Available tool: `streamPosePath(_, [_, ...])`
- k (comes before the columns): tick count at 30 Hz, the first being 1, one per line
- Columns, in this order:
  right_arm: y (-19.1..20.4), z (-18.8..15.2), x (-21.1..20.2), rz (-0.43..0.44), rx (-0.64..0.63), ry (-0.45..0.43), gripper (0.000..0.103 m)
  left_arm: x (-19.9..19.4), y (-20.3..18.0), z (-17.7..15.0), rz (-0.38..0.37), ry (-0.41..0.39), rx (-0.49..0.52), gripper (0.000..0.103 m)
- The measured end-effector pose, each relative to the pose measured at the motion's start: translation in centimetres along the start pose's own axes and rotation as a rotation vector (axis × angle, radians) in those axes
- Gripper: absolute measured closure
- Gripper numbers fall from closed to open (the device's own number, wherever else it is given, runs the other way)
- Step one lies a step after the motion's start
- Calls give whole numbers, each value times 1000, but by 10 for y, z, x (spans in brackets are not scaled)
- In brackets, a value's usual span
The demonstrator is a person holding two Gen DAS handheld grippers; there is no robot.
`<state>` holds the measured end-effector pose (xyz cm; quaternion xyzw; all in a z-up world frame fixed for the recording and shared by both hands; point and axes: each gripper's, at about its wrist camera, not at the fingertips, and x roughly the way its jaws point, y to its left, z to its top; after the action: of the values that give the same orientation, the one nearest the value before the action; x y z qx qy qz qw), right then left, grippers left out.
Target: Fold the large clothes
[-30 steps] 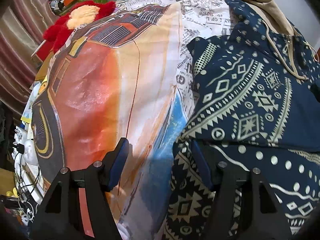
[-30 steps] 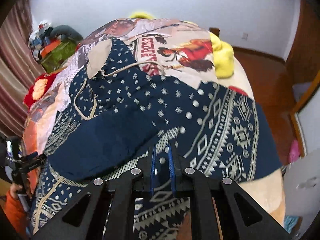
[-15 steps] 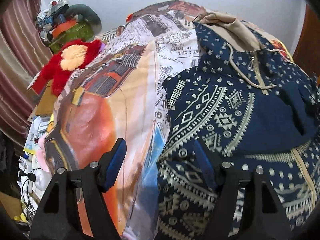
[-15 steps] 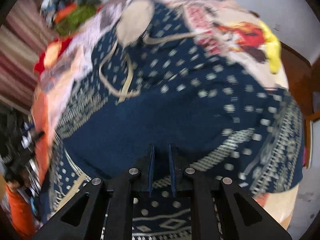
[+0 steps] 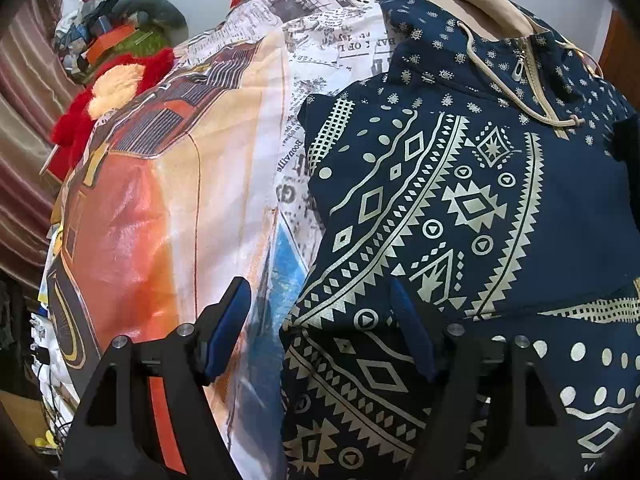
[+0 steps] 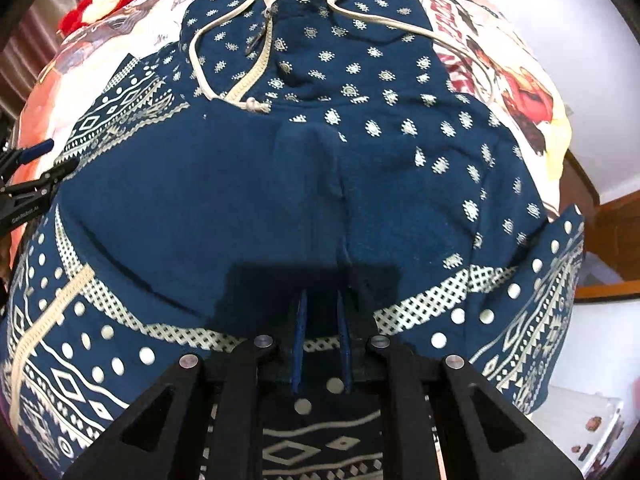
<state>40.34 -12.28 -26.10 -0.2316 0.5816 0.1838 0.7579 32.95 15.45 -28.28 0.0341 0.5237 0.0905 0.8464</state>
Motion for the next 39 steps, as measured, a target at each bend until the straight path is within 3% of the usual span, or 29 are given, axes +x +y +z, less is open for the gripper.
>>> streamPosePath(7, [-24,-24,-5,-24,28,3,92,0,-3,-2,20,-8,15,29])
streamPosePath(9, [-36,-33,-5,-83,43,5,65,0,-3,-2,25,-7,10,28])
streamPosePath(11, [-58,-43,-7,-140,87,-6,15,-1,-3,-2,32,-4,11,28])
streamPosePath(12, [-71,-50,-6,-170,125,-6,8,-1,-4,-1,40,-1,16,28])
streamPosePath(16, [-104,-72,-16,-64,261,-43,8,-10,-12,5,72,27,65,30])
streamPosePath(18, [-114,-83,-28,-31,302,-84,8,-25,-19,13,46,17,88,30])
streamPosePath(23, [-130,-100,-67,48,390,-230,8,-95,-66,51,-126,-118,140,30])
streamPosePath(26, [-131,-112,-94,102,465,-319,8,-118,-108,72,-254,-141,193,30])
streamPosePath(28, [-136,-118,-103,138,517,-355,8,-125,-148,86,-346,-122,237,30])
streamPosePath(32, [-155,-143,-113,194,602,-398,7,-113,-218,106,-446,-52,289,30])
streamPosePath(36, [-177,-175,-111,220,692,-382,7,-76,-270,120,-448,65,302,32])
streamPosePath(39, [-193,-198,-102,234,743,-351,7,-48,-293,126,-421,125,281,52])
